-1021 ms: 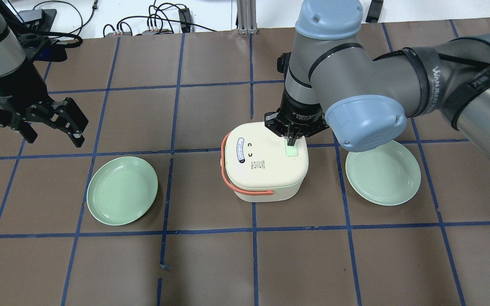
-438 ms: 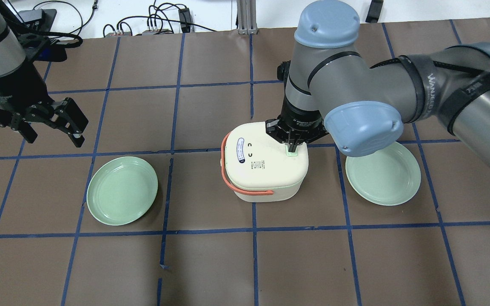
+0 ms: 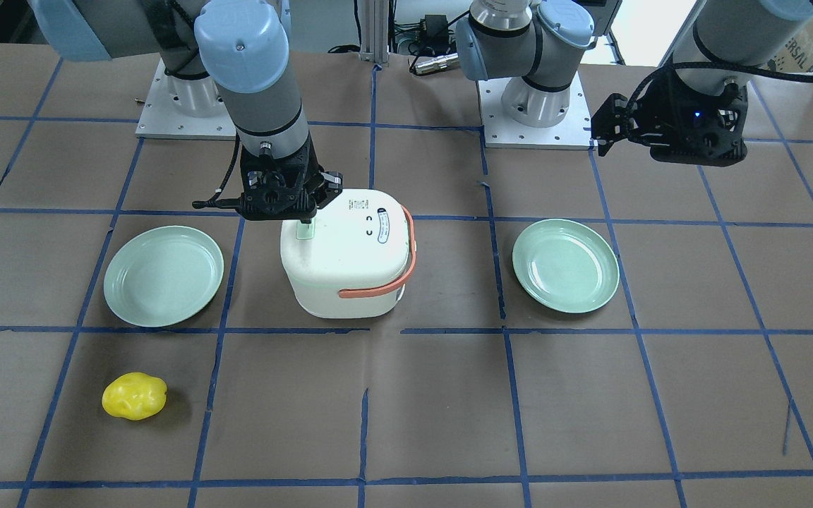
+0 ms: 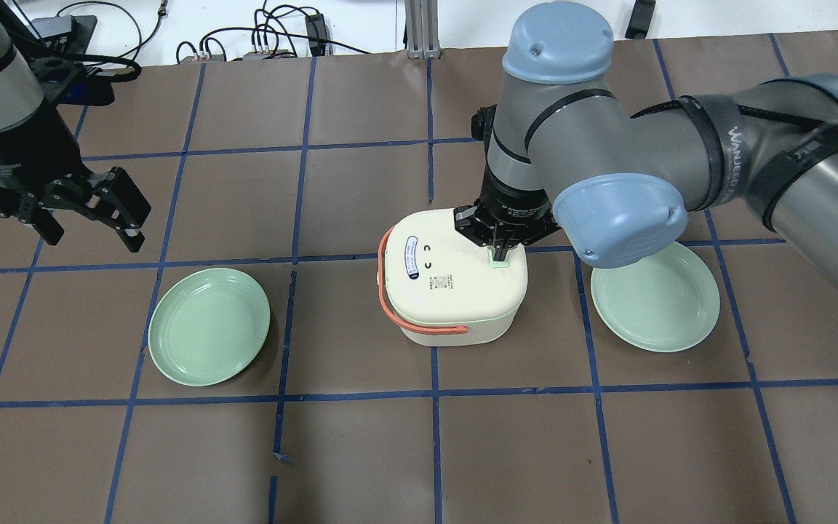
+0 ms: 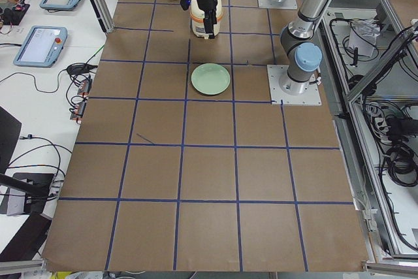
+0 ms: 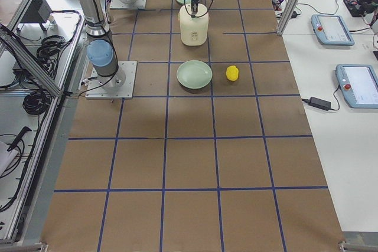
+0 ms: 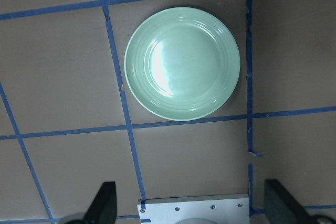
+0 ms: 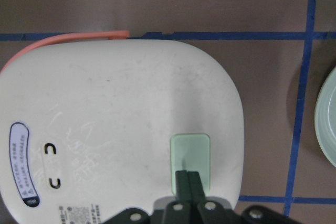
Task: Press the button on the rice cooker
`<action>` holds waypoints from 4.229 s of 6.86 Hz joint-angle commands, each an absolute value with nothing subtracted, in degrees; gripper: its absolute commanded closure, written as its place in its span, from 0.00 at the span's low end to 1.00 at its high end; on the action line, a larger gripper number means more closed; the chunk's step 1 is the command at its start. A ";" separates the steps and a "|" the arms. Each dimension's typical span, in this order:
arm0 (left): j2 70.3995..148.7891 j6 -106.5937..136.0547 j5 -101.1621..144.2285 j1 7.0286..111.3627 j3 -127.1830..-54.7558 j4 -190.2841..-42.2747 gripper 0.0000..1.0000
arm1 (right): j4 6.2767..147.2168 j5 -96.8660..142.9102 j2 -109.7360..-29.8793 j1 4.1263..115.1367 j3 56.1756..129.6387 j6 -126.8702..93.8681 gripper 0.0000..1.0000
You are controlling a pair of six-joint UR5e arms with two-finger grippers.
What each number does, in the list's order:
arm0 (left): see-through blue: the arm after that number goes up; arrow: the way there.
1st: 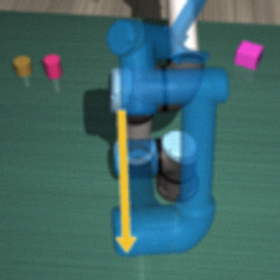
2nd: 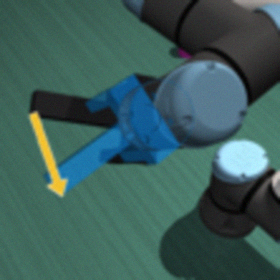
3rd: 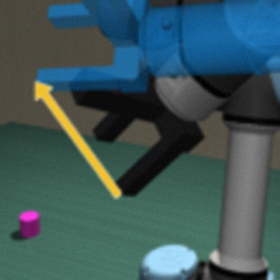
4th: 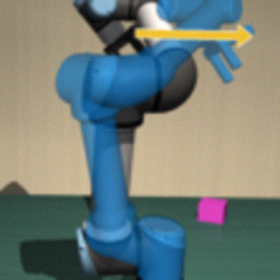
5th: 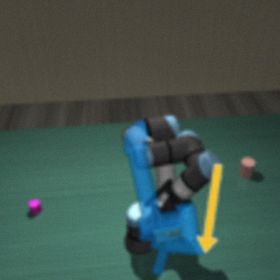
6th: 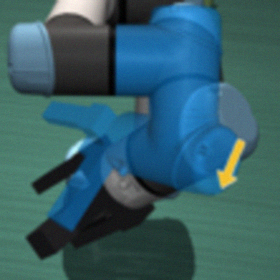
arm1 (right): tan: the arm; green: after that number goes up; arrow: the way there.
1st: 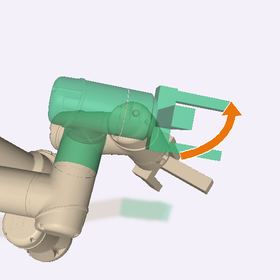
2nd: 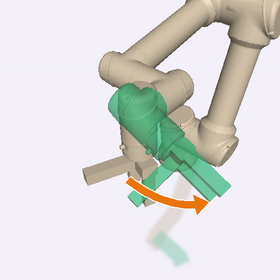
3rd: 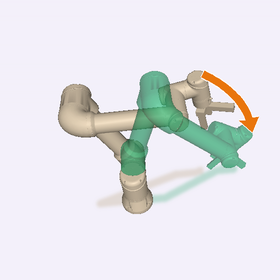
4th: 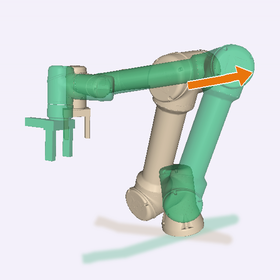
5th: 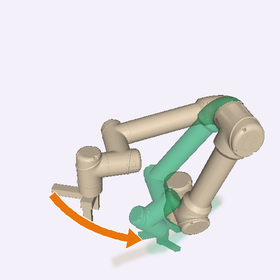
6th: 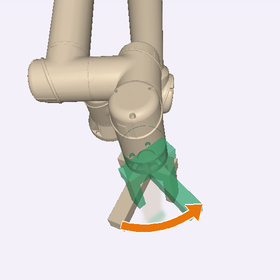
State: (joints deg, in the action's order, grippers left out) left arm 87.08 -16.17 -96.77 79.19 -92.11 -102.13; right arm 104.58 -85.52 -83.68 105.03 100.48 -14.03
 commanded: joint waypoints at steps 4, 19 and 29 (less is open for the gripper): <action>87.10 -16.17 -96.77 79.19 -92.11 -102.13 0.00 | 108.72 -85.52 -83.41 105.03 103.45 -13.89 0.85; 87.10 -16.17 -96.77 79.19 -92.11 -102.13 0.00 | 94.92 -90.88 -77.69 91.67 81.04 7.82 0.00; 87.10 -16.17 -96.77 79.19 -92.11 -102.13 0.00 | 91.14 -88.42 -85.96 91.93 88.24 1.23 0.00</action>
